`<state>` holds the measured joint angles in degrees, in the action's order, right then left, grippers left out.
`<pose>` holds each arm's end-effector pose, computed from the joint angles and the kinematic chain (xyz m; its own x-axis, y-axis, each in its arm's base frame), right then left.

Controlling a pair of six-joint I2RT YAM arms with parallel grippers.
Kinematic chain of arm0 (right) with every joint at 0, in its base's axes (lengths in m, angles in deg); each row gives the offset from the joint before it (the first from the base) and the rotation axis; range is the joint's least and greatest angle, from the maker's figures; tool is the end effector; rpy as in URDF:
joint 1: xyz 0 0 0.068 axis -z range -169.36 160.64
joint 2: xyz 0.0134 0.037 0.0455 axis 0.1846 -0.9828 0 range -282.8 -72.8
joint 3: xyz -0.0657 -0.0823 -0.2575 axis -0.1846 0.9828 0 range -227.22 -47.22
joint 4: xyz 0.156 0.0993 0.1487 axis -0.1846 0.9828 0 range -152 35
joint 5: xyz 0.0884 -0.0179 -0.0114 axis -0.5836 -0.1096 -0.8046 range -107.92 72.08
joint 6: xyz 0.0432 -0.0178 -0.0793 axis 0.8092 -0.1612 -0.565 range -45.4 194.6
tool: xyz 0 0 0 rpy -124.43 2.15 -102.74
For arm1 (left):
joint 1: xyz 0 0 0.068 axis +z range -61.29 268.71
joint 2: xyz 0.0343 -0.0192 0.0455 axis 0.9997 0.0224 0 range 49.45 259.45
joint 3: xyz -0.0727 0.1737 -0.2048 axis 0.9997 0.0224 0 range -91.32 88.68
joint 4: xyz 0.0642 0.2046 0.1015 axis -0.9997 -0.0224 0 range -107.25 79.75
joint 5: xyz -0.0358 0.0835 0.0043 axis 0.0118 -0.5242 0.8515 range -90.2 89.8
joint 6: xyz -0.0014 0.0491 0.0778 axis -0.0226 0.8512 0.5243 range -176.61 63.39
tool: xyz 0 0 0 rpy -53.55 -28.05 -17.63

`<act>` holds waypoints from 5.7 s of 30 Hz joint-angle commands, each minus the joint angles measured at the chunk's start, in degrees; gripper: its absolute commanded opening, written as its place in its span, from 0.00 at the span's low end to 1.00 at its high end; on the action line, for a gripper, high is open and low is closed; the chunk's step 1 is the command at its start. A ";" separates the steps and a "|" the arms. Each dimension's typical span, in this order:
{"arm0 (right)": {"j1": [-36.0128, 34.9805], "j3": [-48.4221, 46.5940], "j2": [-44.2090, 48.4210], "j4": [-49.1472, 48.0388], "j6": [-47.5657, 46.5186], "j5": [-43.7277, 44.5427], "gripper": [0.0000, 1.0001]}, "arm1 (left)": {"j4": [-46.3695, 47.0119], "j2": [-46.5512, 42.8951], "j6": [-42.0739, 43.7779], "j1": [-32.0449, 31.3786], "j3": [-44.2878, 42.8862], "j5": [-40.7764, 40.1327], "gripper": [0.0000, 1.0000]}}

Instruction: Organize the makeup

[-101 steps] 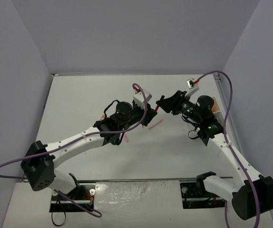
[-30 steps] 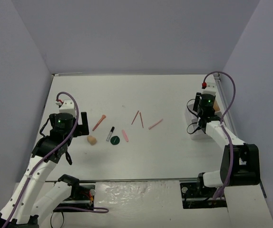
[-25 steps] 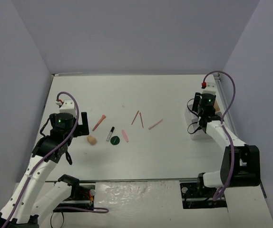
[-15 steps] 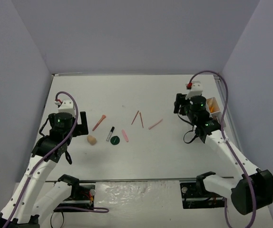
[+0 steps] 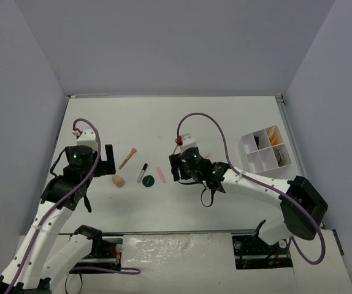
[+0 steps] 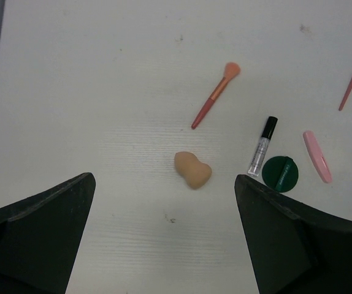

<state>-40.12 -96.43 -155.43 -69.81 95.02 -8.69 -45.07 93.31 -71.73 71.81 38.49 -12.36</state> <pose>0.2264 0.2561 0.2430 -0.4912 -0.0568 -0.8692 -0.5351 0.8071 0.2496 0.1703 -0.0337 0.3103 -0.4686 -0.1242 -0.8747 -0.0156 0.9911 -0.1324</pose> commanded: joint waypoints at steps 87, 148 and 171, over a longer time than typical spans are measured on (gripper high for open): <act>5.84 4.39 29.84 -20.33 10.05 -15.51 0.79 | 49.03 17.91 -6.09 -37.02 -1.73 16.37 0.00; 47.82 4.88 11.32 -22.83 -19.08 7.06 0.00 | 0.08 2.66 -2.40 3.21 -1.36 7.81 0.97; 48.85 9.12 2.78 -30.84 -21.66 7.83 0.41 | 0.33 -2.03 -1.67 5.39 -0.08 5.75 0.97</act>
<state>8.75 -86.09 -156.25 -96.55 71.94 -1.08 -47.36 91.23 -74.58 76.83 39.70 -6.02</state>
